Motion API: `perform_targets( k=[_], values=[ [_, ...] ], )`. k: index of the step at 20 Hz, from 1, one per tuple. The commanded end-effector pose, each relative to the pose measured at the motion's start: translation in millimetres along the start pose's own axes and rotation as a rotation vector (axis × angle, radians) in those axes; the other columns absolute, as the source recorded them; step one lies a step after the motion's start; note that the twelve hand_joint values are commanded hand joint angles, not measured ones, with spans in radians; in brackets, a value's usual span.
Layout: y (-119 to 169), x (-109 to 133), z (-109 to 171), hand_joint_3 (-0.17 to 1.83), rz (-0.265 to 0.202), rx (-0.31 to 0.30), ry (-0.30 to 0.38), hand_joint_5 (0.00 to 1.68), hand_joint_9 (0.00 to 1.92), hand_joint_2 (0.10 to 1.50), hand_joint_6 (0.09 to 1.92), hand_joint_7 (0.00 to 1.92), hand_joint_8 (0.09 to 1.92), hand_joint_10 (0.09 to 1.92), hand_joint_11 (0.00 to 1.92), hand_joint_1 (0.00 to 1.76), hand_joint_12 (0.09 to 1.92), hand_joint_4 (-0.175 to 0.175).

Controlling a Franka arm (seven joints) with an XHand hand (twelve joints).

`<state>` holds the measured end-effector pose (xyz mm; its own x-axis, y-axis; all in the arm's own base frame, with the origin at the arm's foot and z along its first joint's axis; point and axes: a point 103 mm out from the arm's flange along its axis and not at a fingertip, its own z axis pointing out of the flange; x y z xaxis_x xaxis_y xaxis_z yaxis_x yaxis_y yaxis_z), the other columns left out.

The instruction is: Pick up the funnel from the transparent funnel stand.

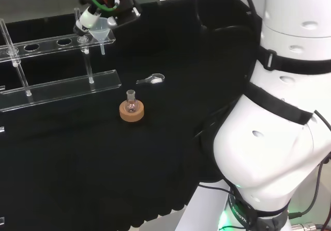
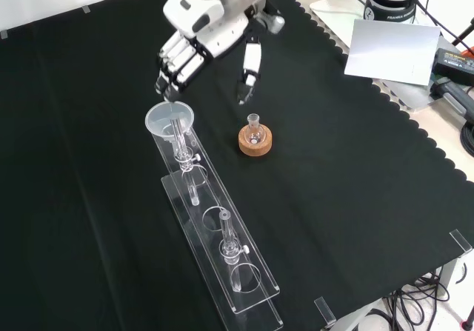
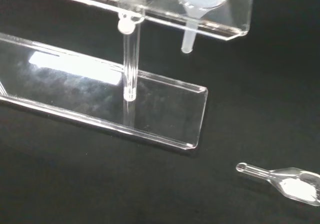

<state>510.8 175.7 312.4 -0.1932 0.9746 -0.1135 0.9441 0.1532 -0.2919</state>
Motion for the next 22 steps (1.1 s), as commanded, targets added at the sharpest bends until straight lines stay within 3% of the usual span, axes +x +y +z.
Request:
perform_targets(
  k=[1, 11, 22],
  values=[
    [14.2, 10.5, 5.6, 0.19, 0.003, 0.005, -0.042, 0.03, 0.07, 0.84, 0.09, 0.00, 0.27, 0.82, 0.19, 0.52, 1.51, -0.028],
    [15.7, 0.8, -22.8, 0.20, 0.032, -0.043, 0.028, 0.00, 0.04, 0.83, 0.09, 0.00, 0.18, 0.84, 0.20, 0.53, 1.51, -0.042],
    [33.8, -12.6, -9.1, 0.19, 0.025, 0.017, 0.032, 0.00, 0.04, 0.82, 0.09, 0.00, 0.18, 0.86, 0.22, 0.53, 1.51, -0.051]
  ],
)
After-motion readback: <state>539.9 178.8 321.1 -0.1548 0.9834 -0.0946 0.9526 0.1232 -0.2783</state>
